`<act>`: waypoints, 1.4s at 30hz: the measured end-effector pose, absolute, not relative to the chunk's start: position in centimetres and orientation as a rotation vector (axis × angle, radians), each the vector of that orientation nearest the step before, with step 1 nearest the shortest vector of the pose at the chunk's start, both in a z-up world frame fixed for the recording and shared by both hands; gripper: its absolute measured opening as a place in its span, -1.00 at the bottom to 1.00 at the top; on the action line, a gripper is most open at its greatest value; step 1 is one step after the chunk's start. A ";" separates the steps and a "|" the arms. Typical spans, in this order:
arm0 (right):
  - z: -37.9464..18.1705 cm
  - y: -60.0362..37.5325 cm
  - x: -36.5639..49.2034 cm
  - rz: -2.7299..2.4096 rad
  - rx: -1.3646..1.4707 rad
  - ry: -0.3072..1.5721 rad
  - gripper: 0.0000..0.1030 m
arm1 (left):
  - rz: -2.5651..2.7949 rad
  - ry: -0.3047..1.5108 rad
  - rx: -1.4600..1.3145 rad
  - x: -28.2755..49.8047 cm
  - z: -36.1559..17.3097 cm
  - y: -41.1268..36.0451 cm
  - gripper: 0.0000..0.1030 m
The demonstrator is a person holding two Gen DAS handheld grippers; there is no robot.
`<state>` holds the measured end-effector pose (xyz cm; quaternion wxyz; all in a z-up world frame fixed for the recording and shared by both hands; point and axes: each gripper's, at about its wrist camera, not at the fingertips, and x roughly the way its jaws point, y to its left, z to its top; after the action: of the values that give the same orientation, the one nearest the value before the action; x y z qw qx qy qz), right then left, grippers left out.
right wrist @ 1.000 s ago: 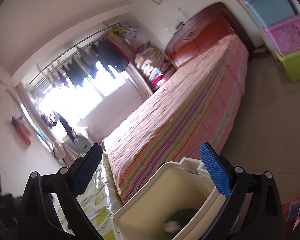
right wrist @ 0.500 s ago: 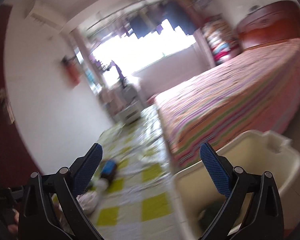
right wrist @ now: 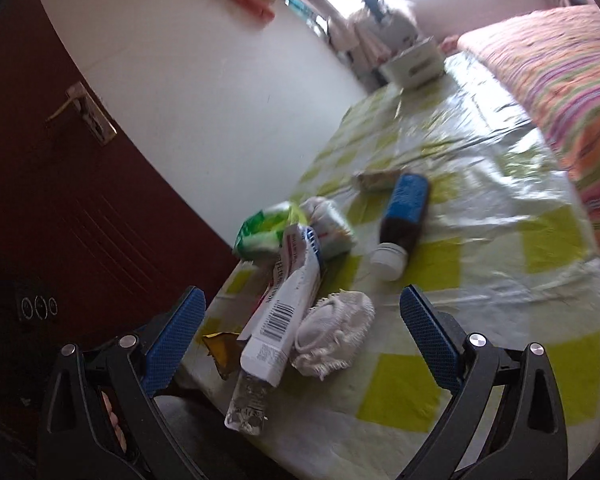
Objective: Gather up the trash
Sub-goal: 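Grasp the printed paper box with the right gripper, then grasp the yellow wrapper with the left gripper while the right gripper holds the box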
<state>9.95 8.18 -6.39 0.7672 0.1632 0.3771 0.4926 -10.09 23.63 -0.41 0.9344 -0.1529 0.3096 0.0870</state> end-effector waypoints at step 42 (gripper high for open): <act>-4.4 11.5 10.1 1.130 0.264 0.759 -0.29 | 0.258 0.804 -0.375 -6.5 -5.6 26.4 0.59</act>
<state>10.09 11.50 -4.40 0.7693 0.1215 0.3498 0.5207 -6.52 26.36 -5.58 0.8951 -0.1808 0.3881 0.1244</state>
